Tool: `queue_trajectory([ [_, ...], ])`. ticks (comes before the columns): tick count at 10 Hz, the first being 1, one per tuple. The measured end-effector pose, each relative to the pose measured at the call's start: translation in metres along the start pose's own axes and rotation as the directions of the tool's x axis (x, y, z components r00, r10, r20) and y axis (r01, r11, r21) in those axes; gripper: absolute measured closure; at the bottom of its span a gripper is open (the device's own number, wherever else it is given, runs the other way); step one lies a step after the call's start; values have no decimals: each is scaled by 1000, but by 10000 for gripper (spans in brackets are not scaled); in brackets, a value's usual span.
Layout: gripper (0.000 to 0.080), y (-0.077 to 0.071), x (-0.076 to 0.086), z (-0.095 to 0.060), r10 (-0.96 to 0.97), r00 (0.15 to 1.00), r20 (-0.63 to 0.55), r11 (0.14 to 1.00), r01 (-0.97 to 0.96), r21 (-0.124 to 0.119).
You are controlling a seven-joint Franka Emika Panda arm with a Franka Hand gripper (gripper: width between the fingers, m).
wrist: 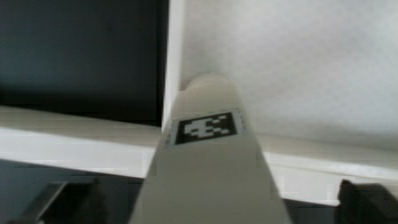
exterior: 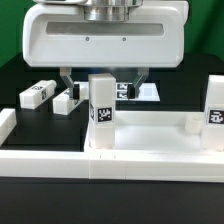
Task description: Assemble desk
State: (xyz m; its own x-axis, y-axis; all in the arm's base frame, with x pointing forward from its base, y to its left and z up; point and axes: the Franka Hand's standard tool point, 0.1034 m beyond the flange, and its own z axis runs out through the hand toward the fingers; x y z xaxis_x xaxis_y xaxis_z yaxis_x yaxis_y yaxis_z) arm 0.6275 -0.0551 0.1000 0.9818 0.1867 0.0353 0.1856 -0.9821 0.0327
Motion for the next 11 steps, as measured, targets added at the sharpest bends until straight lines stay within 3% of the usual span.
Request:
queue_trajectory([
  [1,150,1,-1,0,-50,999,1,999,50,0],
  [3,394,1,-1,0,-57,998,1,998,57,0],
  [4,394,1,-1,0,-57,998,1,998,57,0],
  [5,511,1,-1,0,-57,998,1,998,57,0],
  [9,511,1,-1,0,4,1000,1,1000,-4,2],
  [11,511,2,-1,1,170,985,3,985,-170,9],
])
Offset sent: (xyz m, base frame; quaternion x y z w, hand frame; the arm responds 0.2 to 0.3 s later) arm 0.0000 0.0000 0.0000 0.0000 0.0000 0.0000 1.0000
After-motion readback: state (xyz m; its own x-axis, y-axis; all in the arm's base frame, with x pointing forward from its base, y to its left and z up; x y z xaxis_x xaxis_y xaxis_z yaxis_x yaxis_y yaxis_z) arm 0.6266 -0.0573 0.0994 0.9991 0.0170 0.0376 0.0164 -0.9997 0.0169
